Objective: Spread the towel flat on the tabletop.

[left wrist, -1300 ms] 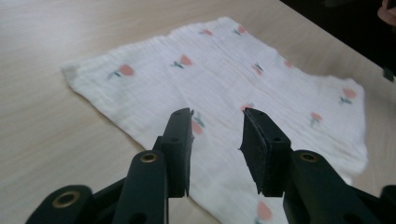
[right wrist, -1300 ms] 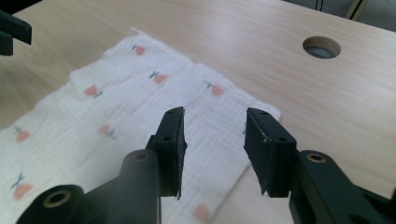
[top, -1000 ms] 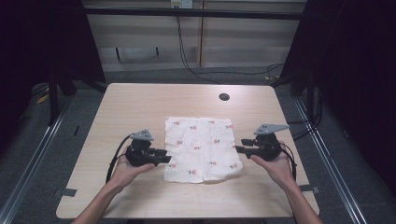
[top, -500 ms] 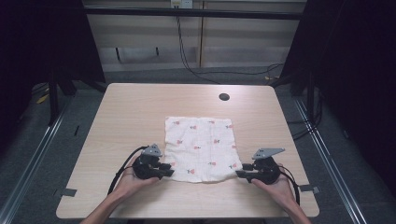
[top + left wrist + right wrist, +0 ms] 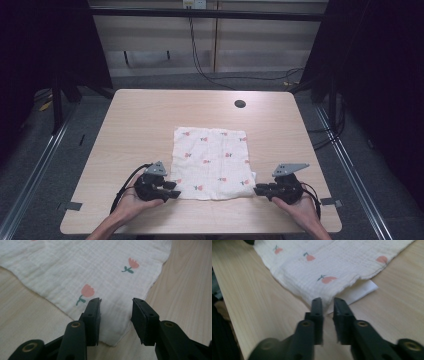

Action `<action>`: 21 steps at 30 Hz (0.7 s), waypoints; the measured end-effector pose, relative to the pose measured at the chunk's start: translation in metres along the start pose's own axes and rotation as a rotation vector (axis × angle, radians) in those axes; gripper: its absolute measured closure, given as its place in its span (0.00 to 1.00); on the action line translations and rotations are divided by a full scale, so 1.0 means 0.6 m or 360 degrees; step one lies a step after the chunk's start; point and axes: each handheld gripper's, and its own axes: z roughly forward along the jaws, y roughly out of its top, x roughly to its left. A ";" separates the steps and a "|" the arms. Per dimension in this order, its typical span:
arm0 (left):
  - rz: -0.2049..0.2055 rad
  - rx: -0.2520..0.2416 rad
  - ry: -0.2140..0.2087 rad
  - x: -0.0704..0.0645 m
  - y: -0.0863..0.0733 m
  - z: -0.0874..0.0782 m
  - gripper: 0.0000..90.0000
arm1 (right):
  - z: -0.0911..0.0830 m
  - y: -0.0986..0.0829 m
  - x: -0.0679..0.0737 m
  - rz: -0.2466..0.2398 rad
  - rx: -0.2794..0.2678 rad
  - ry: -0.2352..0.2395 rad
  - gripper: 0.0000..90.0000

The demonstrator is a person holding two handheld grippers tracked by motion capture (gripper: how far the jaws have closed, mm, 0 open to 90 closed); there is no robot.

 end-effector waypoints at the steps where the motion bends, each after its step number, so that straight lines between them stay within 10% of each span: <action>1: 0.0006 -0.0001 0.0009 0.000 -0.001 -0.001 0.64 | -0.001 -0.004 0.004 -0.0029 0.0014 -0.0045 0.75; 6: -0.0104 -0.0053 0.0052 0.020 0.011 -0.007 0.61 | -0.013 0.003 -0.004 -0.0021 -0.0072 -0.0149 0.70; 10: -0.0102 -0.0051 0.0042 0.025 0.018 0.001 0.63 | -0.007 0.039 -0.007 -0.0048 -0.0158 -0.0093 0.73; 21: -0.0067 -0.0081 0.0056 0.031 0.013 0.012 0.61 | 0.081 0.052 -0.028 -0.0102 0.0021 -0.0073 0.72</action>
